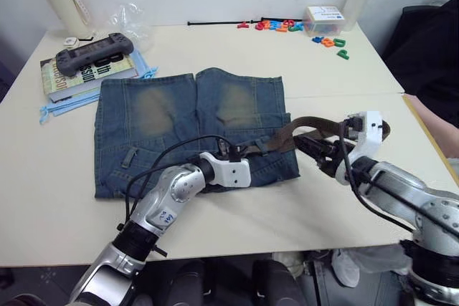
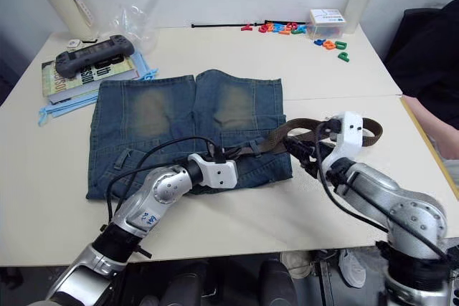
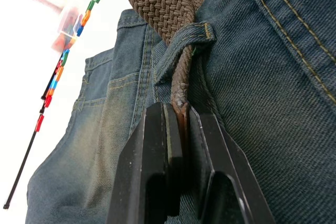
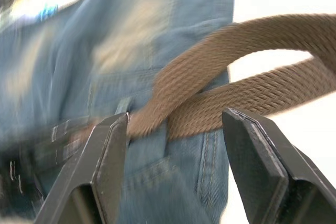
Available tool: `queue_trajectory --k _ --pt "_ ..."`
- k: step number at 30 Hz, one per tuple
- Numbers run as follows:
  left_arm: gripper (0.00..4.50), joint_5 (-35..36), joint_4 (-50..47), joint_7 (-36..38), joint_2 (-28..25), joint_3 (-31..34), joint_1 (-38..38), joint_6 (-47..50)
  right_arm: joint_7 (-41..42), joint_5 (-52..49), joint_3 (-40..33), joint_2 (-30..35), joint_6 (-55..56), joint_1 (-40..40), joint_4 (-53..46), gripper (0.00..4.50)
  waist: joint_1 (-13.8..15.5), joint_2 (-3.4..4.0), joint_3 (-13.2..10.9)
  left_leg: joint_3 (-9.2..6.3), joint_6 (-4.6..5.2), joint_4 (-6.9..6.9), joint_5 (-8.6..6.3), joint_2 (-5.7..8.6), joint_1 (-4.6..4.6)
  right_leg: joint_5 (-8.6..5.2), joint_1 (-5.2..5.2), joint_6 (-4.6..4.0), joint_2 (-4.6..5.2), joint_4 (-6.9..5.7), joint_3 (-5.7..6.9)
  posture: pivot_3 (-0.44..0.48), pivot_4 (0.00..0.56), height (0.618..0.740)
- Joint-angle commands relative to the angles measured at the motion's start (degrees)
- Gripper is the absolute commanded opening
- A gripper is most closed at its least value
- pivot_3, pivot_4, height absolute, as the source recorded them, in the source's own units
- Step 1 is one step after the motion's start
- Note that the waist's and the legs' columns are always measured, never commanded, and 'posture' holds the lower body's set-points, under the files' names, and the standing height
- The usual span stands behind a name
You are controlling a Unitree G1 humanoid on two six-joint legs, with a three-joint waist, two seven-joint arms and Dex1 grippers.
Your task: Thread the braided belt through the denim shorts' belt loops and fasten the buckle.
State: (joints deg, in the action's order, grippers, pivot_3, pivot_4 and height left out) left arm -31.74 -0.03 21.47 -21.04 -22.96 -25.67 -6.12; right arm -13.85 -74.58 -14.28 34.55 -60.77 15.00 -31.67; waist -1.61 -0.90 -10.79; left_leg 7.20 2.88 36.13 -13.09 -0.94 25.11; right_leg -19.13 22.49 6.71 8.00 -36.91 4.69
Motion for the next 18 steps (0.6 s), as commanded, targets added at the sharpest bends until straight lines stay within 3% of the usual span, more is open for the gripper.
queue_trajectory --k 1,10,13,17,18 --pt "0.24 -0.46 -1.48 0.39 0.04 -0.07 0.42 0.18 9.48 10.63 7.87 4.1 3.46 -2.87 -7.47 3.05 0.1 0.0 0.0 -0.01 -0.01 0.0 0.01 0.0 0.01 0.0 0.0 0.0 0.0 0.0 0.0 0.0 0.15 0.713" --pt "0.24 -0.36 -2.66 0.08 0.38 0.13 0.21 -0.19 12.63 30.33 19.69 2.87 6.9 -2.9 -0.49 3.05 0.23 -0.08 0.03 -0.01 -0.19 0.07 0.13 0.05 0.03 0.01 -0.04 0.02 0.06 0.01 0.17 0.0 0.15 0.713" --pt "0.24 -0.76 -3.69 0.11 -0.1 0.23 0.31 -0.5 12.97 32.24 20.07 0.41 6.2 -2.32 0.89 2.24 0.19 -0.08 0.03 -0.01 -0.22 0.07 0.14 0.05 0.03 0.01 -0.04 0.02 0.06 0.01 0.18 0.0 0.15 0.713" --pt "0.24 -1.65 -4.45 0.03 -0.84 0.2 0.42 -0.7 14.43 33.52 18.81 -1.7 5.02 -2.03 0.57 0.32 0.19 -0.08 0.04 -0.02 -0.23 0.07 0.14 0.05 0.03 0.01 -0.05 0.02 0.06 0.01 0.2 0.0 0.15 0.713" --pt "0.24 -1.84 -4.57 0.03 -0.98 0.2 0.38 -0.76 14.72 33.95 18.57 -1.95 4.78 -1.93 0.53 0.06 0.17 -0.08 0.04 -0.02 -0.22 0.07 0.14 0.05 0.03 0.01 -0.05 0.02 0.06 0.01 0.2 0.0 0.15 0.713"
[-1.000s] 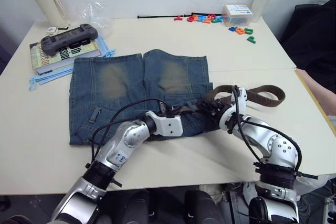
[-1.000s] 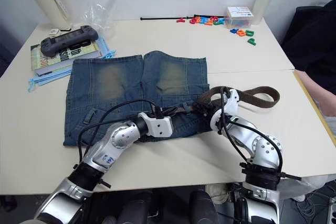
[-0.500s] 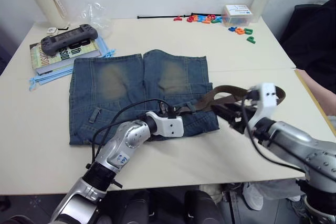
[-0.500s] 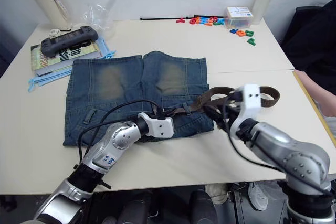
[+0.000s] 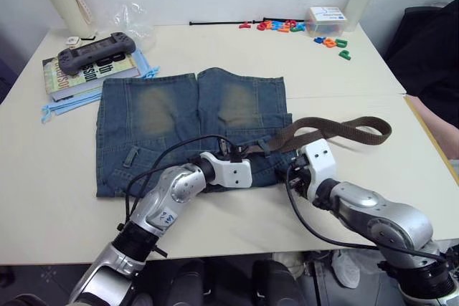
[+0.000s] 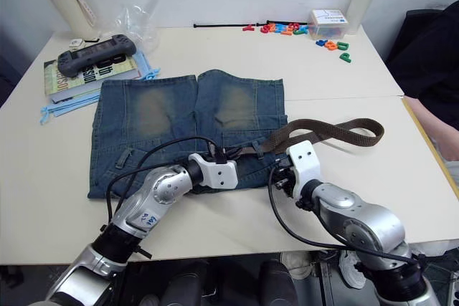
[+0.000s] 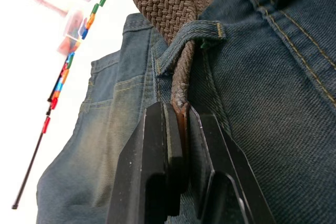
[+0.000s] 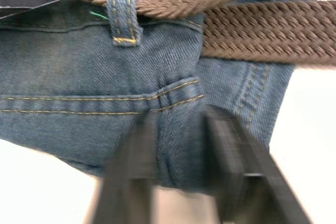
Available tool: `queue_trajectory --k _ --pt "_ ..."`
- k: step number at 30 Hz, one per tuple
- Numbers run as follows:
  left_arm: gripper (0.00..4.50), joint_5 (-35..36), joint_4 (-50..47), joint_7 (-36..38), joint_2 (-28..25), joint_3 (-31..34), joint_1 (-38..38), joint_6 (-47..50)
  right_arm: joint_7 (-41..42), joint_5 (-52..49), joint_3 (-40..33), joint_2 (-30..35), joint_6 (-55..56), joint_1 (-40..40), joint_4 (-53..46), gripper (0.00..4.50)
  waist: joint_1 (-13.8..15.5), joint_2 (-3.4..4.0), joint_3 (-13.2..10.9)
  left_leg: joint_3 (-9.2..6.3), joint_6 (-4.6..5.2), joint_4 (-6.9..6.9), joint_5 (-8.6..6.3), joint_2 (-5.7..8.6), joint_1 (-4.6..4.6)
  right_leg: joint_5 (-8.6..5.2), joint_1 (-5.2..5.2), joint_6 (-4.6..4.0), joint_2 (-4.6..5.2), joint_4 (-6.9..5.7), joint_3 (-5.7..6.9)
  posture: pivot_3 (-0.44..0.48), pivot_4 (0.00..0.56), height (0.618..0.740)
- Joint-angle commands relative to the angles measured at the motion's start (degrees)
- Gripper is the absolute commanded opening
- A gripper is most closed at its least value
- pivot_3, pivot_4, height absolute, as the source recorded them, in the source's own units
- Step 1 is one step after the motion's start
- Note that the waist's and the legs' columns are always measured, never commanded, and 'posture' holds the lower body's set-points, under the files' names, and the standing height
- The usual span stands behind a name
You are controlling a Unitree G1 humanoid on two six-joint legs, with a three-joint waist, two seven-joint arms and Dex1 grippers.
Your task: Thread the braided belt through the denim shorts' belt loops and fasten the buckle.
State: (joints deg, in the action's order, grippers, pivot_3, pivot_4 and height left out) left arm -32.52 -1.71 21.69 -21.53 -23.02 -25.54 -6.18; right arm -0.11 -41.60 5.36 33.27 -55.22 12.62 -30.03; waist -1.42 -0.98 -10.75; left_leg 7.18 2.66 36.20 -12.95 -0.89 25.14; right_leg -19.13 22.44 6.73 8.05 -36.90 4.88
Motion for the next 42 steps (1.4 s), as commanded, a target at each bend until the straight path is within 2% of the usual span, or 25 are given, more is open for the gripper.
queue_trajectory --k 1,11,22,28,42 --pt "0.24 -1.29 -3.19 -0.14 -0.76 0.34 0.3 -0.79 1.03 1.28 -1.73 -0.89 -1.03 0.63 -1.16 0.06 -0.02 0.0 0.0 0.0 0.01 0.0 0.0 0.0 0.0 0.0 0.0 0.0 0.0 -0.01 0.0 0.0 0.15 0.713" --pt "0.24 -2.55 -9.33 2.09 -5.14 1.92 2.74 -0.82 3.73 6.02 -10.0 2.79 -1.58 3.38 4.03 0.06 0.3 0.0 0.0 0.0 0.01 0.0 -0.01 0.03 0.03 0.0 0.01 0.0 0.06 0.0 0.03 0.0 0.15 0.713" --pt "0.24 -3.7 -10.15 1.68 -5.05 2.18 3.1 0.95 8.94 11.31 -12.46 9.56 0.75 9.35 15.07 0.06 1.74 0.0 0.0 0.02 0.06 0.07 -0.03 0.12 0.11 0.0 0.01 0.01 0.19 0.04 0.26 0.0 0.15 0.713" --pt "0.24 -4.06 -10.16 1.57 -4.78 2.16 3.18 1.35 9.77 13.38 -13.49 10.07 -0.13 11.19 17.62 0.06 1.79 0.0 0.0 0.02 0.07 0.09 -0.01 0.13 0.13 0.01 0.0 0.01 0.25 0.02 0.46 0.0 0.15 0.713" --pt "0.24 -4.21 -10.0 0.98 -4.4 2.17 3.3 1.24 9.53 14.9 -15.14 7.64 -2.4 11.42 15.94 0.06 1.77 0.0 0.0 -0.05 0.07 0.13 0.0 0.14 0.16 0.01 -0.05 0.01 0.4 0.01 0.97 0.0 0.15 0.713"
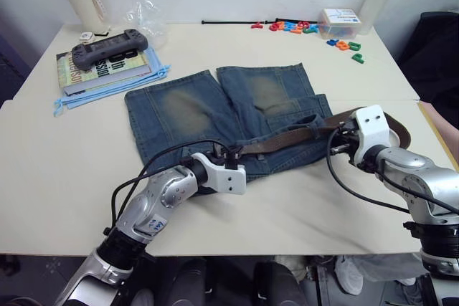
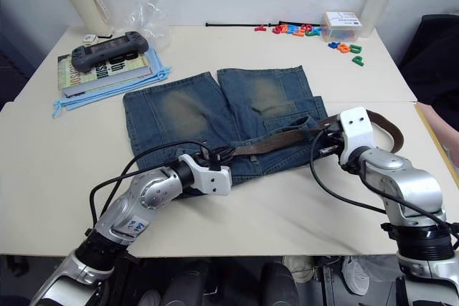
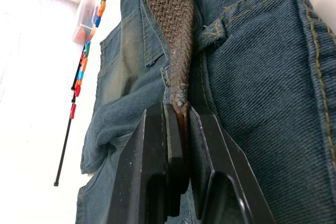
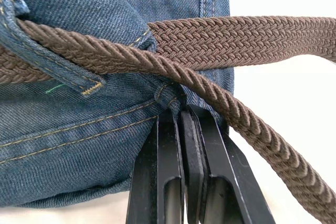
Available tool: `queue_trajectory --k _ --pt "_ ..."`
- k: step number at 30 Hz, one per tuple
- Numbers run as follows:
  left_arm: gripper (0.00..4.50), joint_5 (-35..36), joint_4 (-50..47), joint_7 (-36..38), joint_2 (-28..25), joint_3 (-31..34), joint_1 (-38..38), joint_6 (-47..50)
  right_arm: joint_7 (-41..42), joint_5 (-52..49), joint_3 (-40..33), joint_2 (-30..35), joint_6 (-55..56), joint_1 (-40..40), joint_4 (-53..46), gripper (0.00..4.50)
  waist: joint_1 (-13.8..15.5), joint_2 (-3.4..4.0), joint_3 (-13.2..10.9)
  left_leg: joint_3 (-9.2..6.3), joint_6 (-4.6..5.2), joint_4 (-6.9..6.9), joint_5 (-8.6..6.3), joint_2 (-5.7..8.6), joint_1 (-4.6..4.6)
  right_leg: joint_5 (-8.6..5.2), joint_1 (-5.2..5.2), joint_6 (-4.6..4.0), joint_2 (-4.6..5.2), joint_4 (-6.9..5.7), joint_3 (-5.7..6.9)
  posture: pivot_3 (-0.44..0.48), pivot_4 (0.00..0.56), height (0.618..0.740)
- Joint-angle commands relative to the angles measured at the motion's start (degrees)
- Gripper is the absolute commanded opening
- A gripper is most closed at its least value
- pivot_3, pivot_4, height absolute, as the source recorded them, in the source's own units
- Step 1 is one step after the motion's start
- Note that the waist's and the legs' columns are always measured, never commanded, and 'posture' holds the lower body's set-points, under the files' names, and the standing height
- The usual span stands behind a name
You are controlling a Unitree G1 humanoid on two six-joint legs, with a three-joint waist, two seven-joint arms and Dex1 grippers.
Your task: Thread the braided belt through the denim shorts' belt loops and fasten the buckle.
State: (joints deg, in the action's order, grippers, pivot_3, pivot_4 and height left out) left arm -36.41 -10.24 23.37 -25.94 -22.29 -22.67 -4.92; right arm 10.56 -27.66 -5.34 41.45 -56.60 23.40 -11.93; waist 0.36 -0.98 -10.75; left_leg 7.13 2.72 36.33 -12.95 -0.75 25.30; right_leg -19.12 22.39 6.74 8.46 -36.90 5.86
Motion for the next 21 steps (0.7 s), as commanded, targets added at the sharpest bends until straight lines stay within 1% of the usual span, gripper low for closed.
queue_trajectory --k 1,3,4,5,8,9,10,12,14,16,18,21 --pt "0.24 -0.3 -1.51 -0.71 0.02 1.47 0.48 0.0 -1.42 -0.13 -5.65 -1.47 -2.0 0.71 -3.03 0.06 -0.02 0.0 0.0 0.0 0.0 0.0 0.0 0.0 0.0 0.0 0.0 0.0 0.0 0.0 0.0 0.0 0.15 0.713" --pt "0.24 -0.29 -1.52 -0.75 0.04 1.5 0.55 0.03 -1.98 -1.71 -8.12 -3.2 -4.36 0.82 -5.09 0.06 -0.03 0.0 0.0 -0.01 0.0 0.0 0.0 0.0 0.0 0.0 -0.01 0.0 0.0 0.0 0.01 0.0 0.15 0.713" --pt "0.24 -0.29 -1.48 -0.79 0.1 1.53 0.54 0.01 -2.06 -2.76 -9.54 -3.98 -5.82 0.83 -6.44 0.74 -0.04 0.0 0.0 -0.02 0.0 0.0 0.0 0.0 0.0 0.0 -0.01 0.0 0.0 -0.01 0.01 0.0 0.15 0.713" --pt "0.24 -0.31 -1.46 -0.81 0.16 1.56 0.54 -0.02 -2.05 -3.56 -10.71 -4.64 -7.13 0.84 -7.61 1.01 -0.05 0.0 0.0 -0.03 -0.01 0.0 0.0 0.0 0.0 0.0 -0.01 0.0 0.0 -0.02 0.05 0.0 0.15 0.713" --pt "0.24 -0.44 -1.21 -0.91 0.46 1.57 0.42 -0.16 -2.09 -7.61 -15.92 -6.19 -13.03 1.01 -12.24 2.49 -0.11 0.0 0.0 -0.05 -0.01 0.0 0.0 0.0 0.0 0.0 -0.01 0.0 0.0 -0.03 0.06 0.0 0.15 0.713" --pt "0.24 -0.5 -1.14 -0.93 0.55 1.57 0.39 -0.22 -1.56 -10.12 -18.51 -6.47 -16.09 1.18 -14.2 2.92 -0.16 0.0 0.0 -0.06 -0.01 0.0 0.0 0.0 0.0 0.0 -0.01 0.0 0.01 -0.03 0.06 0.0 0.15 0.713" --pt "0.24 -0.54 -1.14 -0.92 0.59 1.62 0.41 -0.26 -1.13 -12.18 -20.72 -6.7 -18.84 1.4 -15.85 3.55 -0.21 0.0 0.0 -0.07 -0.01 -0.01 0.0 -0.01 0.01 0.0 -0.01 0.0 0.01 -0.03 0.06 0.0 0.15 0.713" --pt "0.24 -0.53 -1.19 -0.95 0.6 1.76 0.5 -0.39 0.94 -17.14 -24.56 -6.03 -24.91 1.21 -19.74 4.46 -0.27 0.0 0.0 -0.09 0.01 -0.01 -0.01 -0.02 0.0 0.0 -0.01 -0.01 0.01 -0.03 0.05 0.0 0.15 0.713" --pt "0.24 -0.5 -1.27 -1.0 0.59 1.89 0.57 -0.44 2.32 -22.12 -28.09 -7.28 -31.06 2.07 -23.14 4.46 -0.37 0.0 0.0 -0.12 0.02 -0.02 -0.02 -0.02 0.0 0.0 -0.02 -0.01 0.01 -0.03 0.06 0.0 0.15 0.713" --pt "0.24 -0.49 -1.37 -1.21 0.66 2.01 0.61 -0.51 1.36 -28.95 -31.94 -12.53 -35.07 3.77 -24.47 4.46 -0.58 0.0 0.0 -0.13 0.09 -0.02 -0.06 -0.03 -0.01 0.0 -0.01 -0.02 0.02 -0.03 0.04 0.0 0.15 0.713" --pt "0.24 -0.49 -1.54 -1.6 0.85 2.13 0.7 -0.64 -2.47 -35.63 -34.34 -19.39 -35.9 3.7 -24.07 4.46 -0.62 0.0 0.0 -0.15 0.15 -0.05 -0.1 -0.06 -0.04 0.03 -0.01 -0.08 -0.01 -0.06 0.03 0.0 0.15 0.713" --pt "0.24 -0.52 -1.74 -2.85 1.05 2.37 0.79 -1.39 -11.27 -43.31 -36.5 -30.3 -35.9 3.13 -22.31 4.46 -0.6 -0.01 0.01 -0.19 0.15 -0.1 -0.1 -0.07 -0.03 0.03 0.01 -0.12 -0.02 -0.1 0.07 0.0 0.15 0.713"
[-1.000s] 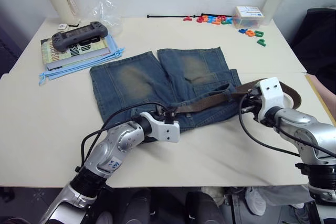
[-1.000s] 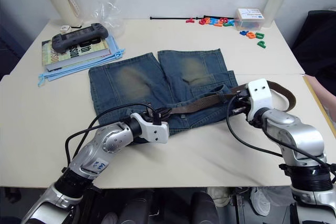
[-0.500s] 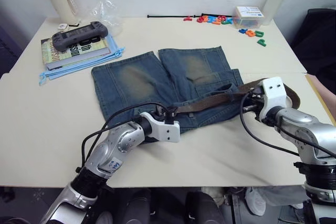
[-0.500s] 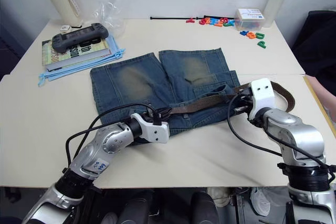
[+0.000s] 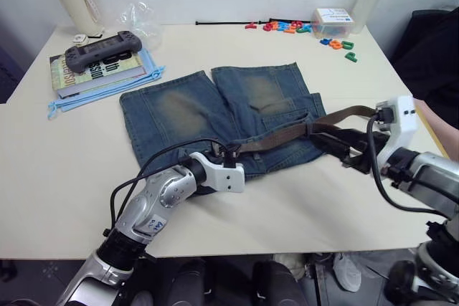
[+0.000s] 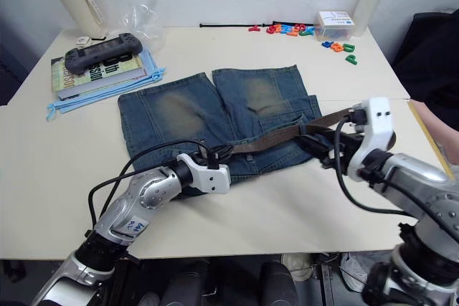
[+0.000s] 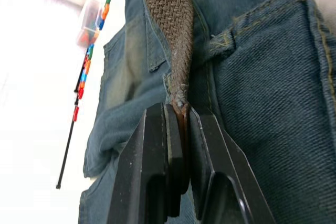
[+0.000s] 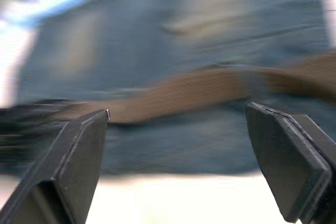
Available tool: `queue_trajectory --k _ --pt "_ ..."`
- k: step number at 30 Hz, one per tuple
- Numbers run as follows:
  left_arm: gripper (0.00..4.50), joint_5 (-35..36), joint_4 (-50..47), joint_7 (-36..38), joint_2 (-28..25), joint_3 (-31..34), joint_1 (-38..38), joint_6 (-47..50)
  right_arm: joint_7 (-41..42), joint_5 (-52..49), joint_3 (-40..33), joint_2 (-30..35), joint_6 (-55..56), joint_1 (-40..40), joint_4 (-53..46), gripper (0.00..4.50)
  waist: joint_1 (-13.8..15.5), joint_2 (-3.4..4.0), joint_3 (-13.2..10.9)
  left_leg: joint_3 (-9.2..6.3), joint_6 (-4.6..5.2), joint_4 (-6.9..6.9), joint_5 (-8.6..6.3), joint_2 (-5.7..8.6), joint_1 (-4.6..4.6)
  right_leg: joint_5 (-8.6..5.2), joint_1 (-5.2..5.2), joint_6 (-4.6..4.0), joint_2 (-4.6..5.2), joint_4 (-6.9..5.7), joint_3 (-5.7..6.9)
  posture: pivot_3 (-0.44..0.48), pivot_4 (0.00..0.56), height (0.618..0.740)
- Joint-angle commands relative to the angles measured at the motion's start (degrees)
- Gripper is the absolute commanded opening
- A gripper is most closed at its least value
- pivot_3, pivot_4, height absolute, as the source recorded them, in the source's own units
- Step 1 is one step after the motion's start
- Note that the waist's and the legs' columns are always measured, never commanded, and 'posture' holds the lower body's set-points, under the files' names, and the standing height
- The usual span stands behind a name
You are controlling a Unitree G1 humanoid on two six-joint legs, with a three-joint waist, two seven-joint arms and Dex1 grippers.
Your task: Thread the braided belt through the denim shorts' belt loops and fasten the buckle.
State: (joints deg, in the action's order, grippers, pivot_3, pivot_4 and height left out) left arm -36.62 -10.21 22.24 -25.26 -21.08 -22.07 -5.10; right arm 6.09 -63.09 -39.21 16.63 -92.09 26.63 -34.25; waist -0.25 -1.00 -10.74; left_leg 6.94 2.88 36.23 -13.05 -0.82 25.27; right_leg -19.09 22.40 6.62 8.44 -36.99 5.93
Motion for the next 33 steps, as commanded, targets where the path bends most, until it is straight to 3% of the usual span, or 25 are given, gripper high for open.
queue_trajectory --k 1,6,10,18,28,31,33 --pt "0.24 -0.27 -1.87 -2.27 0.47 1.28 0.09 -1.5 -11.4 -12.49 -1.72 -7.88 1.91 -1.32 1.14 4.46 0.01 0.0 0.0 0.02 -0.01 -0.01 0.01 0.01 0.01 0.0 0.03 0.0 0.01 -0.01 -0.01 0.0 0.15 0.713" --pt "0.24 -0.54 -1.9 -3.49 0.62 1.6 -0.59 -2.18 -35.32 -34.12 9.49 -12.7 19.92 -8.41 8.26 4.46 -0.05 0.0 0.0 0.06 -0.18 -0.03 0.12 0.05 0.07 0.0 0.01 0.01 0.01 -0.1 0.02 0.0 0.15 0.713" --pt "0.24 -0.66 -2.0 -4.17 0.85 1.71 -0.99 -2.58 -43.49 -41.65 18.41 -12.25 30.36 -10.56 10.87 4.46 -0.36 0.0 0.0 0.12 -0.18 -0.01 0.12 0.06 0.04 0.01 0.06 0.02 0.0 -0.01 -0.04 0.0 0.15 0.713" --pt "0.24 -0.83 -2.2 -4.6 1.25 1.58 -1.1 -3.44 -44.18 -41.21 26.32 -11.68 42.93 -8.97 14.74 4.46 -1.13 0.0 0.0 0.11 -0.18 -0.01 0.17 0.04 0.02 0.0 0.07 0.02 -0.01 -0.06 -0.04 0.0 0.15 0.713" --pt "0.24 -0.91 -2.37 -4.69 1.51 1.75 -0.94 -4.26 -41.5 -37.43 27.62 -9.56 49.69 -8.55 17.66 4.46 -1.21 0.0 0.0 0.1 -0.19 -0.01 0.17 0.04 0.02 0.0 0.07 0.02 0.0 -0.06 -0.03 0.0 0.15 0.713" --pt "0.24 -0.96 -2.24 -4.61 1.54 1.82 -0.99 -4.27 -41.06 -37.06 27.82 -9.05 50.5 -8.86 17.75 3.69 -1.22 0.0 0.0 0.1 -0.2 -0.01 0.18 0.04 0.02 0.0 0.07 0.02 0.0 -0.06 -0.04 0.0 0.15 0.713" --pt "0.24 -0.92 -2.25 -4.52 1.57 1.83 -1.03 -4.34 -40.62 -36.83 28.12 -8.8 50.99 -8.84 17.73 2.64 -1.24 0.0 0.0 0.1 -0.19 -0.01 0.18 0.04 0.02 0.0 0.07 0.02 0.0 -0.06 -0.04 0.0 0.15 0.713"
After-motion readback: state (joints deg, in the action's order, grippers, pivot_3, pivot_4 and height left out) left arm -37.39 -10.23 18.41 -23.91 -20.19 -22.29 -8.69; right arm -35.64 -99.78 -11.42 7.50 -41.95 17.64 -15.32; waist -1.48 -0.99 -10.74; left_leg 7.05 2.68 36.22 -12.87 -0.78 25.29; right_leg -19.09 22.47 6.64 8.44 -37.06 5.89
